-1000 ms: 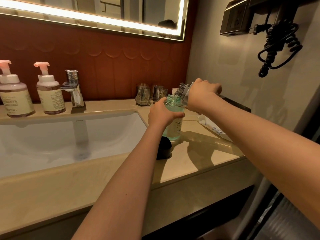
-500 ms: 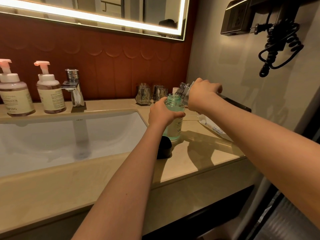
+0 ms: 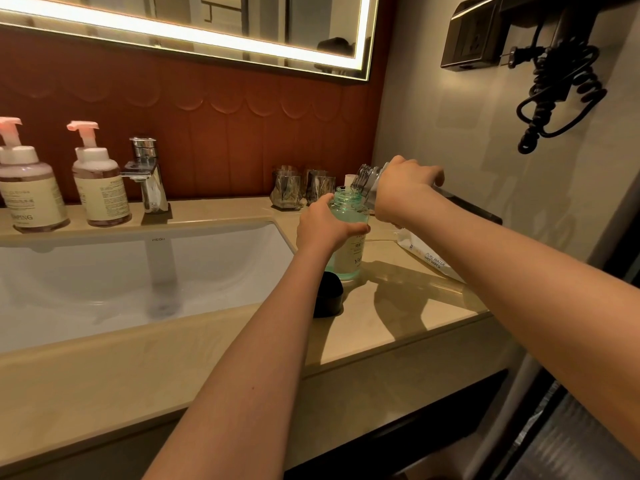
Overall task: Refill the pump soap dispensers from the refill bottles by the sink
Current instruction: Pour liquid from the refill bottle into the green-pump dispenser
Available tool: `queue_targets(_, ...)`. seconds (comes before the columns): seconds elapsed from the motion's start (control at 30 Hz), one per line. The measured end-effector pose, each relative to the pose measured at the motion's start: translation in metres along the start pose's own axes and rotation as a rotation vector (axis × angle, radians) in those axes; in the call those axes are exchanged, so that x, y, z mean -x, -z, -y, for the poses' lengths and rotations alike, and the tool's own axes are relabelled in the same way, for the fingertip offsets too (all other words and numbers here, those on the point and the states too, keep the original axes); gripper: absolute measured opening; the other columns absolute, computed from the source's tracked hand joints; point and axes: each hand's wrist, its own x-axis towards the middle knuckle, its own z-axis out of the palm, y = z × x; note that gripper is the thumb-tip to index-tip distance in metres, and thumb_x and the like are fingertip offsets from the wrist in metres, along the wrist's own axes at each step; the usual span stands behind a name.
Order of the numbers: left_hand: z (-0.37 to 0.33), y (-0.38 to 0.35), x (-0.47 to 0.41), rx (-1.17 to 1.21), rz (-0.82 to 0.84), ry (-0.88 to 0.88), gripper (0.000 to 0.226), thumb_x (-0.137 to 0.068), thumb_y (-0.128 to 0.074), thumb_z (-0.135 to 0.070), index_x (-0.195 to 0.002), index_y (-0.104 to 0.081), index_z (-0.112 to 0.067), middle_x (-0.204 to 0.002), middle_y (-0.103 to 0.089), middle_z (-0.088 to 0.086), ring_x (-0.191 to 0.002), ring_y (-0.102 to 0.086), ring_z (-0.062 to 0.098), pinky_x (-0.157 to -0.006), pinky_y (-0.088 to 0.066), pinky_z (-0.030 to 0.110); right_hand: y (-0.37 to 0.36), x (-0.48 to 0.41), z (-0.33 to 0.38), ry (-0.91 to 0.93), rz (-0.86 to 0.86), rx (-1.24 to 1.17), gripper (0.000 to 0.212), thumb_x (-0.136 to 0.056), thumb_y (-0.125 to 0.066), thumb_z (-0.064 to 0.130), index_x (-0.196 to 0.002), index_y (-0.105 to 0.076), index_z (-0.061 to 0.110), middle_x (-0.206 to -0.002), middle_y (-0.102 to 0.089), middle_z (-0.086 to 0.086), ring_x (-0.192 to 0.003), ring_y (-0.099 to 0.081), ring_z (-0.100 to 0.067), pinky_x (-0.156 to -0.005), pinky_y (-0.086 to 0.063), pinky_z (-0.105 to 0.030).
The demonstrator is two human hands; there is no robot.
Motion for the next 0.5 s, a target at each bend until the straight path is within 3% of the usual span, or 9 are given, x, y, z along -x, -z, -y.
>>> queue_targets(0.5,0.0008,-0.0006,0.0,0.009,-0.002,-0.003,0.092,-0.07,-0.078,-0.042,-0.145,-0.03,-0.016,-0.146,-0.04,0.004,-0.132,-0.038,0.023,-0.098,-0.041,0.037,0.0008,0.0,0.0012,-0.003,-0.006,0.019,0.065,-0.085,-0.059,0.019,-0.14,-0.029,-0.001,-0.133,-0.037,-0.016,-0.124,-0.041,-0.032,-0.099,-0.037,-0.05)
